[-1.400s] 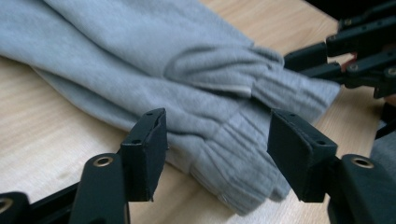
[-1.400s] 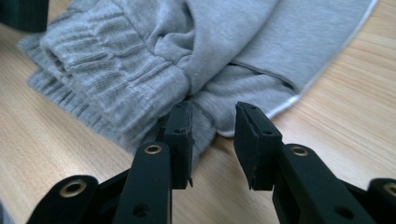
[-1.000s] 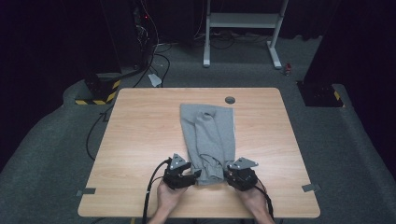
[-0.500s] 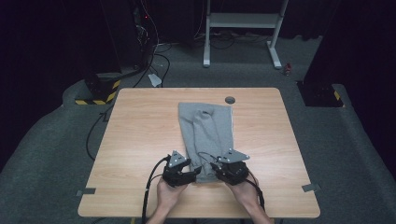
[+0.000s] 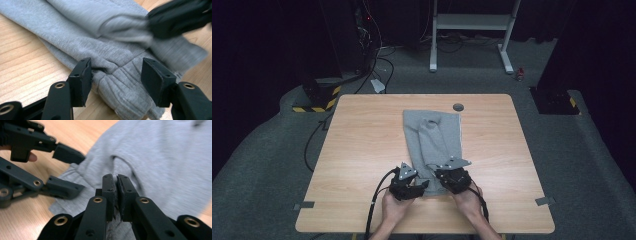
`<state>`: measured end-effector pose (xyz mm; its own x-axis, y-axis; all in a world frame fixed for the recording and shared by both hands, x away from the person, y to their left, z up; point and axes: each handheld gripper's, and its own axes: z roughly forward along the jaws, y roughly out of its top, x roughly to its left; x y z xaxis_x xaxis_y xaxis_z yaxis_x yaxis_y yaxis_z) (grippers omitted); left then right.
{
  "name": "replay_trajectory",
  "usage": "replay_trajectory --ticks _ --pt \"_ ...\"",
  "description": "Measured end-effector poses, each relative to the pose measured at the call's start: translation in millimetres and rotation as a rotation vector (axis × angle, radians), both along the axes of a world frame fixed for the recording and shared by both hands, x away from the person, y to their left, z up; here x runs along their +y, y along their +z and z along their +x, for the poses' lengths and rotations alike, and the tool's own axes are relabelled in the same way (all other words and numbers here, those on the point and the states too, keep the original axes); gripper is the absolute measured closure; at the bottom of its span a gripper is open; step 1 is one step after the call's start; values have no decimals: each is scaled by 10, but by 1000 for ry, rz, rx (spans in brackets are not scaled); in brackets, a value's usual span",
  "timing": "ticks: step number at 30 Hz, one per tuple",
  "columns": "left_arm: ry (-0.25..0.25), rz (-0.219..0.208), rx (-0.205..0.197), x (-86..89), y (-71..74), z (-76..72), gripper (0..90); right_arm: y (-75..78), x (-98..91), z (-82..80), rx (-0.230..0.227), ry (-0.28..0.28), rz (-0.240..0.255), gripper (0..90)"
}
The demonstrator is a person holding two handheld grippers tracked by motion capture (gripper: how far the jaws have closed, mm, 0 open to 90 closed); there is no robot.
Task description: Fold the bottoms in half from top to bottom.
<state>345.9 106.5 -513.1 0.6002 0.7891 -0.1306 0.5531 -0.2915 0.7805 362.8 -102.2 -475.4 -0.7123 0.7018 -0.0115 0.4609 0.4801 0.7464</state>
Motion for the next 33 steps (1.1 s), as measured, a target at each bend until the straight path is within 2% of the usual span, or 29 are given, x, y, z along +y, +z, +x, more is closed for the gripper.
replay_trajectory --ticks 3,5,6,8,10,11,14,16,18,20,22,25,26,27,29,31,33 --pt "0 -3 7 17 -28 -2 420 51 -219 -33 -30 -37 9 851" --pt "-3 -12 18 38 -47 4 420 33 -384 -31 -34 -74 9 851" --pt "-1 -20 22 41 -47 5 419 4 -470 -17 -24 -92 12 850" --pt "1 -24 22 39 -37 3 420 -87 -603 12 30 -117 31 844" --pt "5 -26 17 29 -15 -13 424 -167 -632 11 44 -123 3 818" --pt "4 -18 5 25 7 -24 429 -177 -628 -4 29 -129 -6 783" --pt "1 -10 -15 14 73 -13 437 -83 -602 -73 -35 -145 21 710" --pt "0 -13 -28 -3 129 23 437 6 -543 -133 -81 -125 26 704" --pt "-7 -12 -33 -40 178 74 438 77 -432 -185 -114 -71 9 708" --pt "-11 -2 -35 -85 197 126 439 65 -325 -182 -103 -38 -24 722" --pt "-13 17 -21 -115 177 179 438 -16 -267 -123 -87 -38 -71 742" --pt "-19 57 12 -117 98 210 439 -158 -320 -36 -32 -66 -85 766" --pt "-23 65 24 -110 69 194 439 -192 -360 -40 -14 -74 -72 770" --pt "-27 56 32 -95 40 151 438 -214 -403 -58 -5 -76 -66 776" --pt "-35 40 22 -74 6 39 438 -248 -464 -137 13 -73 -56 787" --pt "-57 35 7 -49 -15 -106 437 -291 -502 -253 16 -50 -73 791" --pt "-76 25 18 -23 -11 -212 436 -299 -536 -371 24 -21 -57 788"
